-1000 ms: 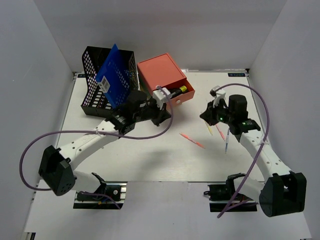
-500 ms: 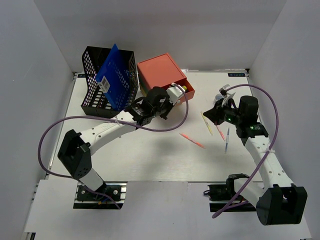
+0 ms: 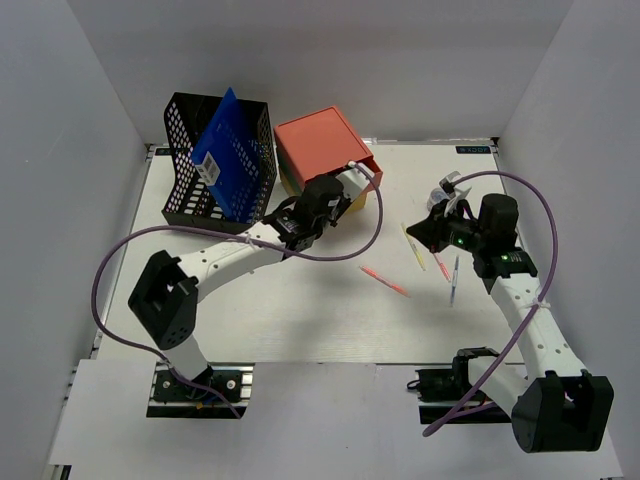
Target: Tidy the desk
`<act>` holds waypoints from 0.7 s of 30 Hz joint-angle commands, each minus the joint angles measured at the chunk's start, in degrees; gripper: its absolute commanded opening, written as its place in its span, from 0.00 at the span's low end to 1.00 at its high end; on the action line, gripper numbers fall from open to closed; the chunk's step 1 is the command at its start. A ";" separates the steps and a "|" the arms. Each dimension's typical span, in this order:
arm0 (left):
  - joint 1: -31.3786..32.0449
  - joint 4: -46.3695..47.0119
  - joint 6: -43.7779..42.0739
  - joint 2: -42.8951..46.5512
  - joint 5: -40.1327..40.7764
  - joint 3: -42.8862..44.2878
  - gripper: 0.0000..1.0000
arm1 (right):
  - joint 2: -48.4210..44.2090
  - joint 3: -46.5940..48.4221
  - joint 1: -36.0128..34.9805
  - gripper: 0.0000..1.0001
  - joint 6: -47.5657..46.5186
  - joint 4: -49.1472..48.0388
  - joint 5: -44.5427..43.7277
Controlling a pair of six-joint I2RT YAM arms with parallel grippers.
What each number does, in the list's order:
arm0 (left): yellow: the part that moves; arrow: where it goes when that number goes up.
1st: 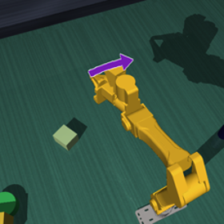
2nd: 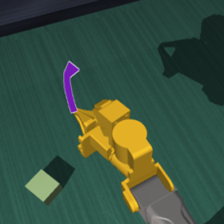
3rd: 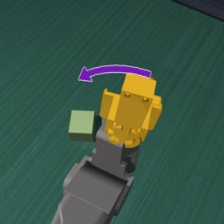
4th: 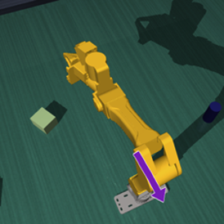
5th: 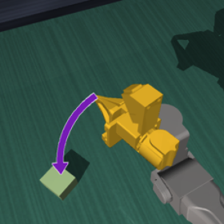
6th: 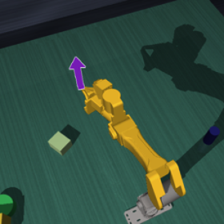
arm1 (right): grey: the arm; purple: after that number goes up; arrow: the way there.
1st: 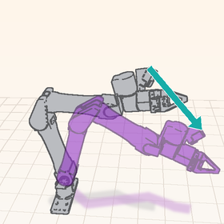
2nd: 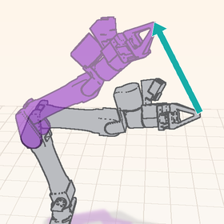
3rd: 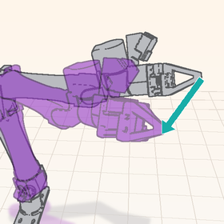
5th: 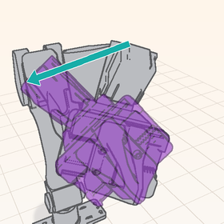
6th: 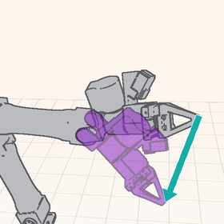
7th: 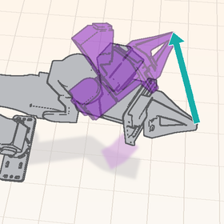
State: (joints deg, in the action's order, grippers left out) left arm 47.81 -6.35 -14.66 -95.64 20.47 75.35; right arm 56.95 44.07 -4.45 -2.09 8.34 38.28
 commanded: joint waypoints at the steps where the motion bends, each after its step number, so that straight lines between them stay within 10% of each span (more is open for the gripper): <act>1: -0.97 4.68 -1.17 -1.39 4.49 1.02 0.20 | -0.35 -0.30 0.49 0.00 -0.55 -2.01 1.53; 21: -2.02 10.48 -1.08 -8.43 12.23 5.68 0.33 | -0.43 -0.22 2.51 0.00 -0.64 -1.66 2.59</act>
State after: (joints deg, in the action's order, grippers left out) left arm 46.44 1.93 -16.03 -104.68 30.04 78.70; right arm 56.97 44.07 -2.57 -2.11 8.36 39.51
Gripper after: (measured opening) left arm 0.324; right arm 0.010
